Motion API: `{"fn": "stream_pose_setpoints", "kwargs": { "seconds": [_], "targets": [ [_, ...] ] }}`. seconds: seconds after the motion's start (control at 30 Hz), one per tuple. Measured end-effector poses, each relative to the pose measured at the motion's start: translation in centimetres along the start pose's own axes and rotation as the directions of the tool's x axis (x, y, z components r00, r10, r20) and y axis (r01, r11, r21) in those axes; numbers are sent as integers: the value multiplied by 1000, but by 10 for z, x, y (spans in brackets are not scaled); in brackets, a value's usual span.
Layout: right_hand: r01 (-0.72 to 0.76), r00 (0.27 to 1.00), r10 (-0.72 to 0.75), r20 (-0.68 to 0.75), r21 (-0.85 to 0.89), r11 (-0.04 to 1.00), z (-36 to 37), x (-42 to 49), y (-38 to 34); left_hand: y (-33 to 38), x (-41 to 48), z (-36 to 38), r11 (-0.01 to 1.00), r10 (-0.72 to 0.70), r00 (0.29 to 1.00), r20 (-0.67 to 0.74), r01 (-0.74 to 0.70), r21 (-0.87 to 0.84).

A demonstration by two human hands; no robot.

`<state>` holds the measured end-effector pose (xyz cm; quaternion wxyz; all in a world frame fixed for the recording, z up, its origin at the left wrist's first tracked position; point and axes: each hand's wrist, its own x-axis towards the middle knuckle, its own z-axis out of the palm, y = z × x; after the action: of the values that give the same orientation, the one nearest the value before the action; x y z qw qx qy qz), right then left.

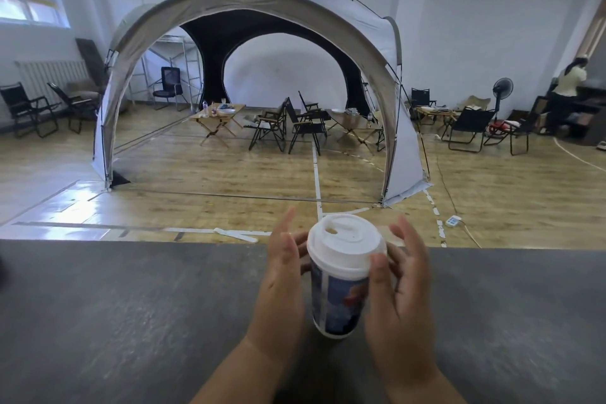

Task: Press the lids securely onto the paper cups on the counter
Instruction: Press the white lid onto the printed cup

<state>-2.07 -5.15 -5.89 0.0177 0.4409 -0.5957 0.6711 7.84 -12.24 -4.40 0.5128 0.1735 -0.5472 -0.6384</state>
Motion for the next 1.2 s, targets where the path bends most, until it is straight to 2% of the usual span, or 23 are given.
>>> {"fn": "stream_pose_setpoints", "kwargs": {
  "seconds": [0.07, 0.13, 0.2, 0.3, 0.47, 0.6, 0.67, 0.77, 0.83, 0.9, 0.97, 1.07, 1.13, 1.2],
  "targets": [
    [20, 1000, -20, 15, -9, 1000, 0, 0, -2, 3, 2, -1, 1000, 17, 1000, -15, -16, 17],
    [-18, 990, 19, 137, -12, 1000, 2, -1, -5, 3, 1, -1, 999, 18, 1000, 9, -19, 38],
    [-60, 978, 68, 197, -47, 997, 2, -2, -5, 2, -2, -1, 999, 13, 999, 43, -14, 31],
    [-64, 980, 77, 184, -72, 995, 3, -3, -2, 5, -4, 1, 1000, 4, 996, 92, -2, -21],
    [69, 996, -70, 55, 17, 997, 4, -4, -2, 2, 1, -1, 998, 18, 1000, -18, -17, 54],
    [-74, 986, 74, 152, -8, 997, 2, -2, -4, 3, -1, -1, 993, 18, 1000, 20, -20, 113],
    [-170, 969, 160, 190, 36, 985, 2, -1, 1, 2, -3, 0, 992, 54, 998, 26, -57, 116],
    [-257, 946, 220, 239, 138, 956, 1, 1, 2, 7, -2, 3, 996, 61, 996, 68, -65, 63],
    [-269, 941, 227, 251, 145, 952, 1, 2, 0, 7, -4, 2, 996, 53, 994, 98, -60, 68],
    [-259, 946, 219, 240, 148, 955, -1, 6, -3, 6, -4, 1, 998, -15, 990, 143, 6, 66],
    [-304, 947, 273, 169, 205, 930, -8, 15, -5, 7, -2, -4, 986, -166, 967, 193, 158, 55],
    [-467, 878, 467, 108, 415, 781, -24, 33, -2, 10, 2, -10, 911, -413, 853, 320, 394, 124],
    [-542, 827, 546, 138, 457, 706, -32, 40, 2, 7, 2, -9, 854, -516, 778, 359, 499, 145],
    [-599, 790, 580, 198, 451, 662, -34, 40, 1, 2, -2, -5, 833, -547, 767, 335, 537, 132]
  ]
}}
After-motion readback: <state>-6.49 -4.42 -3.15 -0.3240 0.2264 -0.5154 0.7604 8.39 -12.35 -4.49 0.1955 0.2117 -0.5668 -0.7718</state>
